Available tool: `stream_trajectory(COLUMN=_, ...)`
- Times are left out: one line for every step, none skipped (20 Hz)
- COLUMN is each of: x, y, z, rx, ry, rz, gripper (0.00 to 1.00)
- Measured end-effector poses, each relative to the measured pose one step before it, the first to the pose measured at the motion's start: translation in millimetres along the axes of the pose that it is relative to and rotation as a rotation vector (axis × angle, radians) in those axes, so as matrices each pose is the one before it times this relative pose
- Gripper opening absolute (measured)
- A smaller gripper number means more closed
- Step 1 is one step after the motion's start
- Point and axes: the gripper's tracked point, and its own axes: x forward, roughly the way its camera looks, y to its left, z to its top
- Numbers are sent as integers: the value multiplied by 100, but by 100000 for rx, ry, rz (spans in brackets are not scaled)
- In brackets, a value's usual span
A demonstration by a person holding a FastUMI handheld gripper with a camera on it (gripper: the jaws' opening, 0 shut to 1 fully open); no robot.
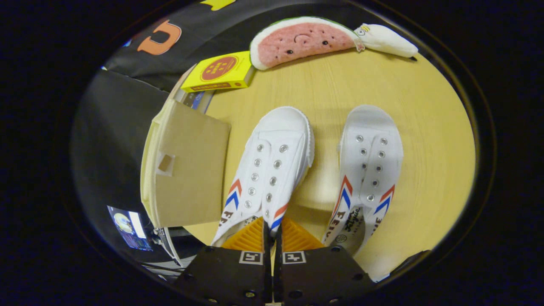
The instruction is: Open the storage box then place both shoes into the box .Put the left shoe in first, then the right shoe, with the right side of both shoes facing outward in a uniform manner.
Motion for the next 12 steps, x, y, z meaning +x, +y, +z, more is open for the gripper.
stream_trajectory(x=-998, y=966, z=143, rx=-326, ry=-1804, rz=1089, gripper=2)
stream_trajectory(x=-995, y=1106, z=193, rx=-586, ry=-1558, rz=971, gripper=2)
stream_trajectory(x=-994, y=1261, z=398, rx=-677, ry=-2065, rz=979, gripper=2)
stream_trajectory(x=-864, y=1381, z=336, rx=-649, ry=-1513, rz=1157, gripper=2)
stream_trajectory(x=-795, y=1587, z=347, rx=-487, ry=-1632, rz=1452, gripper=2)
stream_trajectory(x=-572, y=1626, z=171, rx=-1130, ry=-463, rz=1268, gripper=2)
stream_trajectory(x=-419, y=1726, z=258, rx=-1026, ry=-317, rz=1021, gripper=2)
stream_trajectory(x=-41, y=1683, z=404, rx=-1338, ry=-462, rz=740, gripper=2)
stream_trajectory(x=60, y=1771, z=335, rx=-2046, ry=-382, rz=419, gripper=2)
stream_trajectory(x=308, y=1622, z=360, rx=-2094, ry=-644, rz=-90, gripper=2)
stream_trajectory(x=544, y=1630, z=291, rx=-2294, ry=128, rz=-316, gripper=2)
stream_trajectory(x=659, y=1650, z=237, rx=-1931, ry=174, rz=202, gripper=2)
